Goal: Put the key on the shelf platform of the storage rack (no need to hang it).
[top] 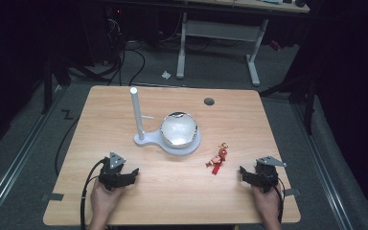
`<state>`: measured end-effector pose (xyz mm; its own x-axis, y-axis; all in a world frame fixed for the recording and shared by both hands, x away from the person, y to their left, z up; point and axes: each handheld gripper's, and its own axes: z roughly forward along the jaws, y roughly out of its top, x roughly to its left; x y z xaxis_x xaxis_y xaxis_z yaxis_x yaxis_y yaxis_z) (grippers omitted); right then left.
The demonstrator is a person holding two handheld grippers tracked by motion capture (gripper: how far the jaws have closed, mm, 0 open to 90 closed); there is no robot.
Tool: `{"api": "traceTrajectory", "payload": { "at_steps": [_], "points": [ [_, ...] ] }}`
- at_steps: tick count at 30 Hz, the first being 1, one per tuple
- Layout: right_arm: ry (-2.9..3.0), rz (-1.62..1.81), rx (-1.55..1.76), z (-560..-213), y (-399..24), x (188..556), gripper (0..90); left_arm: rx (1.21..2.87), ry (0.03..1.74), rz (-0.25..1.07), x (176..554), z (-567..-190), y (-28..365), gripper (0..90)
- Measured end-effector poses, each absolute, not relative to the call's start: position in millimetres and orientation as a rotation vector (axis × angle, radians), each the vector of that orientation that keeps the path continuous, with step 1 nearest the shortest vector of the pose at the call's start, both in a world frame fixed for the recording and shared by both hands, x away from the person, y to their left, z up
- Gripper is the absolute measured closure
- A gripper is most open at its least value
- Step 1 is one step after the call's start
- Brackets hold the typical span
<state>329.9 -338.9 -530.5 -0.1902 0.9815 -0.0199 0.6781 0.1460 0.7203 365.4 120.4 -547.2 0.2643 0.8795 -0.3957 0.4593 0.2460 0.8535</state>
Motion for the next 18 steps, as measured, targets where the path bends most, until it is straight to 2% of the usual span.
{"api": "traceTrajectory", "payload": {
  "at_steps": [18],
  "points": [
    [1.986, 0.799, 1.566, -528.3, -338.6, 327.5, 25.5, 1.392, 1.364, 0.458, 365.2, -547.1, 120.4, 25.0]
  ]
}}
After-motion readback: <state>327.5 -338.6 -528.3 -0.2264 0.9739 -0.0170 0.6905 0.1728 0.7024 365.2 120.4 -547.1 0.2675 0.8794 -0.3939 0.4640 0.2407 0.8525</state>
